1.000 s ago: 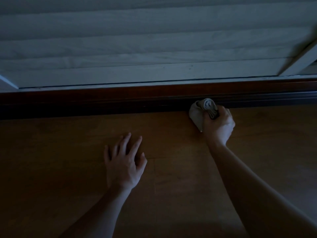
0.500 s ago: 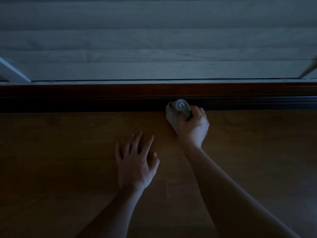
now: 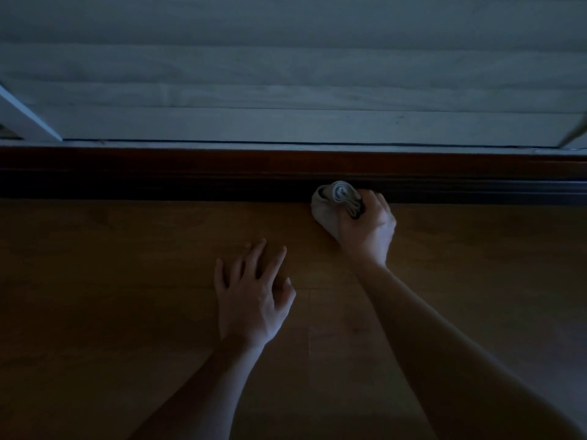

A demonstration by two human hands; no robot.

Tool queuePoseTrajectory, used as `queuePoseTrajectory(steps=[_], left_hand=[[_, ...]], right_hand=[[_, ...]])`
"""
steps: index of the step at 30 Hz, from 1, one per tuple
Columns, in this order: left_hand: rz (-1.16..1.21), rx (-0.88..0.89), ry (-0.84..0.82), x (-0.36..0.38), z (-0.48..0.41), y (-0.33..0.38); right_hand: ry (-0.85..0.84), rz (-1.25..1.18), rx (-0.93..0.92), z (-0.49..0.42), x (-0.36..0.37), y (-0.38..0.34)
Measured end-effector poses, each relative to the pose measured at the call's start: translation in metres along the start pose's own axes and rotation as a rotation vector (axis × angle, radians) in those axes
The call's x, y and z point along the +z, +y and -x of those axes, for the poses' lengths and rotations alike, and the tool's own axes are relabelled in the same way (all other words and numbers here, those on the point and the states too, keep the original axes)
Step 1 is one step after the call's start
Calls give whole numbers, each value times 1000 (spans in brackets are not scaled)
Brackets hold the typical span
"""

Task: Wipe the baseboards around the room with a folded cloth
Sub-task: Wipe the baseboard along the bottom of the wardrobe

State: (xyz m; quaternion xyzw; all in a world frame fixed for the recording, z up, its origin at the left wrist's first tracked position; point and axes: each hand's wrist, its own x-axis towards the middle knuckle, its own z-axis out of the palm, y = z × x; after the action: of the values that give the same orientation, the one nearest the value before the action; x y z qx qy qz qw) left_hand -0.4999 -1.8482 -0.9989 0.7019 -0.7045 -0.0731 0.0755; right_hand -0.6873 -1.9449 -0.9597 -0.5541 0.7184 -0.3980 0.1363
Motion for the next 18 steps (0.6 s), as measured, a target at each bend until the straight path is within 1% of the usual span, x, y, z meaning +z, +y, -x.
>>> queuePoseTrajectory(steps=[2,6,8,11,13,16,18], left_hand=[[-18,-11,-25,-3,0,1],[-35,-45,-81,-9,-2,8],[-68,-58,-115,-11,-4,15],[-121,-84,-163,-13,-8,27],[-136,-80,-197,-14,-11,38],[-143,17,-240,-10,-13,59],[-105,86,-273,-5,-14,70]], right_hand=[[22,37,36,-7,-16,16],[121,57,171,-19,-46,45],[140,55,198,-23,-57,55],[124,33,177,-25,-63,59],[70,4,124,-25,-61,56],[-12,-39,63,-27,-57,53],[6,-54,87,-30,-58,57]])
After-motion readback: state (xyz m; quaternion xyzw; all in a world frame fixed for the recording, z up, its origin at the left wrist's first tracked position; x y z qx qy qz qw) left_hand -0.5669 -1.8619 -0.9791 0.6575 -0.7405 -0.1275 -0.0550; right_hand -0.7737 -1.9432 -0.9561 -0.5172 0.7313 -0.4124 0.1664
